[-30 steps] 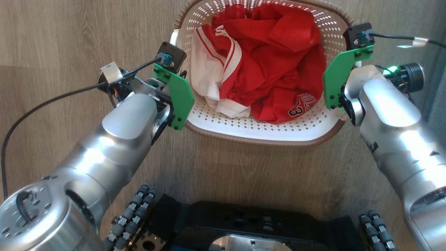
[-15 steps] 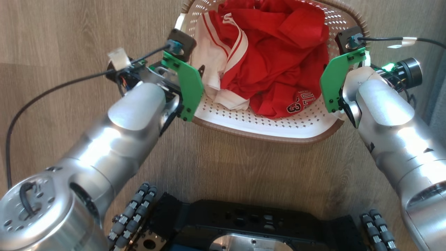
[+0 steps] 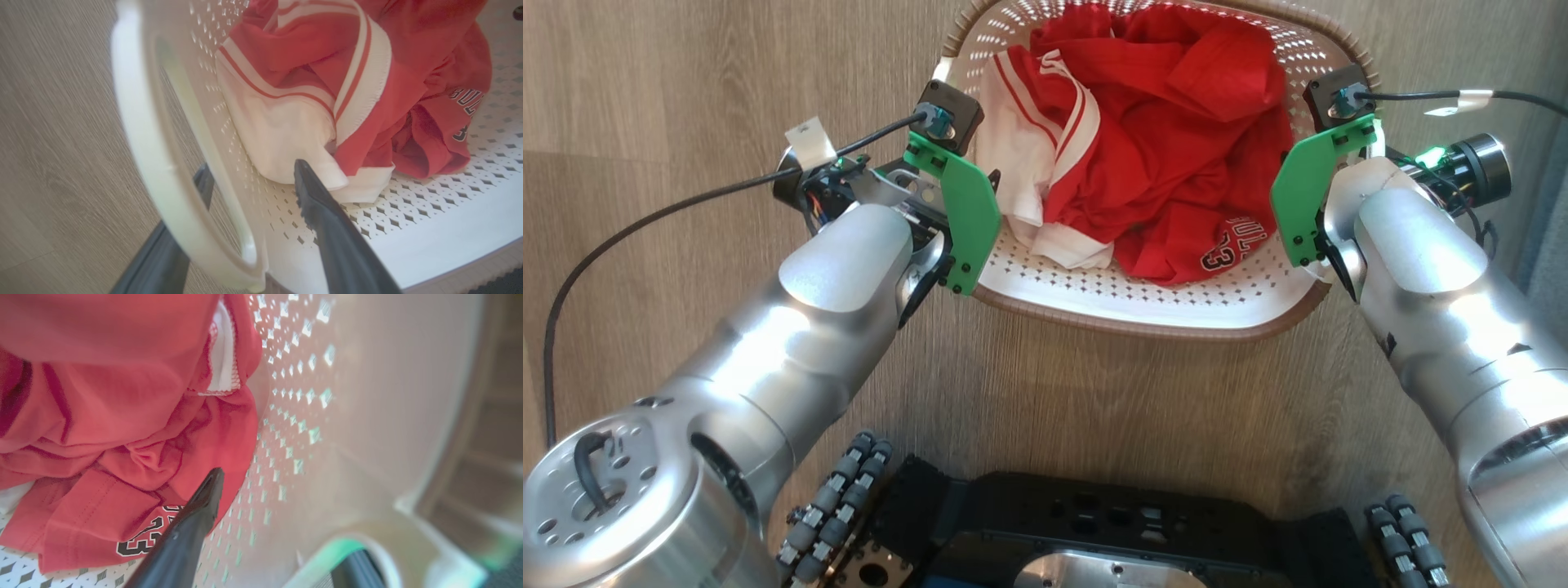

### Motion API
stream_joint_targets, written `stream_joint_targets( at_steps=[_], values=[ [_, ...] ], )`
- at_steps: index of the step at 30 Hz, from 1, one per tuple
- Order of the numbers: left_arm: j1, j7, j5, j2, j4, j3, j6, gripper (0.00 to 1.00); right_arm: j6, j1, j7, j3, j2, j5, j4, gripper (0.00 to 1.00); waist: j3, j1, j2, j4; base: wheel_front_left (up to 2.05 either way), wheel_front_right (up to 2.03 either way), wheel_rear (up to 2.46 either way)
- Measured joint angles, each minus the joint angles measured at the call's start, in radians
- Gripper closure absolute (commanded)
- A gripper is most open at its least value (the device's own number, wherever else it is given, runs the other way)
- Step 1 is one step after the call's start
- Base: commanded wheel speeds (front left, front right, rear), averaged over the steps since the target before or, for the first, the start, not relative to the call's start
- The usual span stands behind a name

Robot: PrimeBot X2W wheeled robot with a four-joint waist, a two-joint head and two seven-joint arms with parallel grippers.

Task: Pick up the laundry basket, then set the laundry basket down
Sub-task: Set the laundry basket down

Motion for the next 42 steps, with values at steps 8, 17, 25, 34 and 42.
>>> stream_joint_targets(
  at_steps=[8, 17, 25, 34, 42],
  values=[
    [0.017, 0.009, 0.000, 0.000, 0.005, 0.000, 0.000, 0.00, 0.000, -0.004, 0.000, 0.008, 0.001, -0.008, 0.011, 0.00, -0.023, 0.0000, 0.0000, -0.003, 0.00, 0.00, 0.00],
    [0.035, 0.016, -0.007, -0.002, 0.007, -0.001, -0.001, 0.00, 0.000, -0.007, 0.014, 0.019, 0.005, -0.008, 0.024, 0.00, -0.055, 0.0000, 0.0000, 0.001, 0.00, 0.00, 0.00],
    [0.046, 0.020, -0.009, -0.002, 0.016, -0.001, -0.001, 0.00, 0.000, -0.008, 0.024, 0.020, 0.009, -0.008, 0.035, 0.00, -0.096, 0.0000, 0.0000, -0.002, 0.00, 0.00, 0.00],
    [0.097, 0.020, -0.017, -0.005, 0.046, -0.001, -0.007, 0.00, 0.000, -0.004, 0.054, 0.010, 0.009, -0.013, 0.046, 0.00, -0.172, 0.0000, 0.0000, -0.005, 0.00, 0.00, 0.00],
    [0.139, -0.054, -0.018, -0.010, 0.107, -0.001, 0.037, 0.00, 0.000, 0.051, 0.067, -0.002, 0.018, -0.007, 0.053, 0.00, -0.281, -0.0001, 0.0000, -0.008, 0.00, 0.00, 0.00]
  ],
)
